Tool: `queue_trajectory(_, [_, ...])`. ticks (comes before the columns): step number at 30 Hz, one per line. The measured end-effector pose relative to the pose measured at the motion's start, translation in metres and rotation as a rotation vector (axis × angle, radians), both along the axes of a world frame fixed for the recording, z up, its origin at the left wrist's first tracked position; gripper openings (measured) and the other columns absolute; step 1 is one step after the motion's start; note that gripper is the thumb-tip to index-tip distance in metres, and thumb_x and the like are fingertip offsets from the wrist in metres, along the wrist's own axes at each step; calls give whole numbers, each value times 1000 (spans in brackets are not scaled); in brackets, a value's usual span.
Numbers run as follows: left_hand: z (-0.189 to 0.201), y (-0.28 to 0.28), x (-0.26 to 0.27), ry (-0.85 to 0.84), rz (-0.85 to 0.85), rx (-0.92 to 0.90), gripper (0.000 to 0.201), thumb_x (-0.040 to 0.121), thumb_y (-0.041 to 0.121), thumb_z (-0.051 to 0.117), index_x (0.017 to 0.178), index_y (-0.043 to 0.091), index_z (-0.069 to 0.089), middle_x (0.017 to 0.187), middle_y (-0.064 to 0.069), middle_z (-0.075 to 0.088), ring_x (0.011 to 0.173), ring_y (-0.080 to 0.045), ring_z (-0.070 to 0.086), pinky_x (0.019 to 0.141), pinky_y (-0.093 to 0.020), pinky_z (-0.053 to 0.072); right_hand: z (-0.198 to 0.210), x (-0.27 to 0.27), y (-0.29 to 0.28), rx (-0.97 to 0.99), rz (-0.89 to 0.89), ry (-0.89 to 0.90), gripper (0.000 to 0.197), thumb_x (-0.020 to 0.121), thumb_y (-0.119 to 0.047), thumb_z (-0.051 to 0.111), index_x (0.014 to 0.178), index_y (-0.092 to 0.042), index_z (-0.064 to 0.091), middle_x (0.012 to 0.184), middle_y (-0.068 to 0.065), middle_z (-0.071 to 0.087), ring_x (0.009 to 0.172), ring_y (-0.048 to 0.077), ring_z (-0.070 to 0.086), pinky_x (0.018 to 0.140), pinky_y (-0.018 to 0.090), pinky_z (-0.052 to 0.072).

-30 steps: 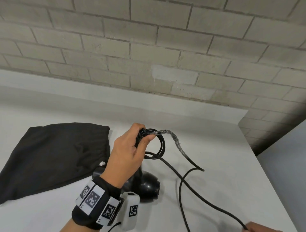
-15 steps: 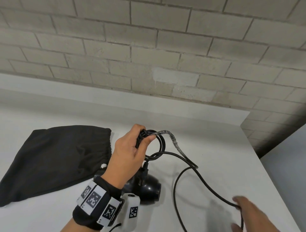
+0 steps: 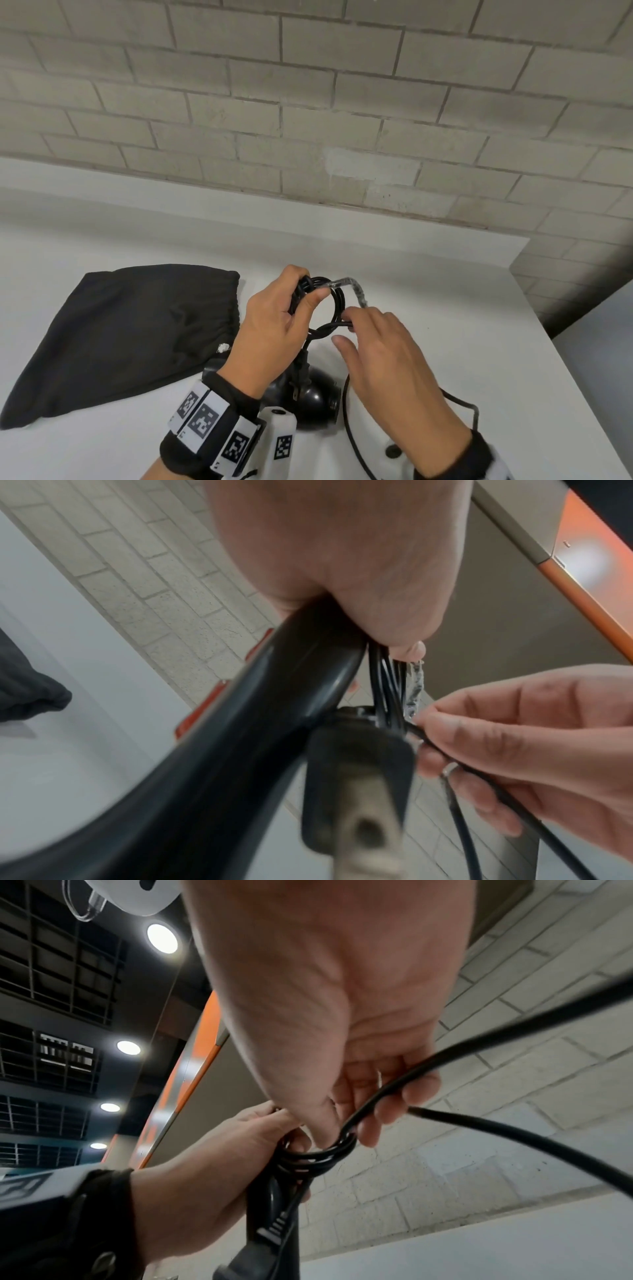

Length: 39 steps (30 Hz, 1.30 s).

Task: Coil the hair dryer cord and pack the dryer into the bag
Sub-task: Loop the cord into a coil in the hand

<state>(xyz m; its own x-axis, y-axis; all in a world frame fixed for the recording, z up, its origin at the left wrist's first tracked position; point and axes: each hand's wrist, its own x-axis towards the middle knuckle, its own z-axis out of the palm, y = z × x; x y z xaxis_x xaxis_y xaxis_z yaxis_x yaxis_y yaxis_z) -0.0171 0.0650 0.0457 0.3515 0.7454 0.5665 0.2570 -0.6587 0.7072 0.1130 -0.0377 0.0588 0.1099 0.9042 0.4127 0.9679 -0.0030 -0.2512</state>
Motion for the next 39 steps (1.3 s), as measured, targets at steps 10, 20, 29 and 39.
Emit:
queue_trajectory(10, [-1, 1, -1, -25, -10, -14, 23, 92, 51, 51, 97, 28, 50, 58, 5, 50, 57, -18, 50, 51, -14, 38, 30, 22, -33, 361, -95, 492, 9, 92, -23, 53, 93, -30, 59, 79, -12, 61, 76, 2, 57, 68, 4, 38])
queue_trajectory(20, [-2, 2, 0, -37, -19, -23, 29, 93, 48, 54, 96, 19, 55, 58, 7, 49, 56, -16, 49, 52, -10, 35, -16, 85, -74, -167, -186, 230, 19, 86, -53, 60, 76, -38, 54, 64, -18, 61, 64, 3, 58, 54, 22, 48])
queue_trajectory(29, [-2, -1, -5, -30, -46, -8, 21, 93, 48, 53, 97, 28, 51, 59, 7, 52, 57, -18, 52, 50, -13, 38, -10, 42, -27, 61, -7, 441, 49, 93, -43, 53, 137, -32, 34, 132, -24, 41, 126, -8, 39, 98, 2, 31])
queue_trajectory(39, [-6, -4, -12, -47, -115, -53, 33, 95, 68, 32, 102, 39, 45, 65, -1, 58, 57, -20, 54, 55, -40, 45, 33, 16, 18, 308, 250, 535, 12, 94, -17, 59, 103, -22, 65, 92, -14, 64, 84, 7, 62, 72, 12, 46])
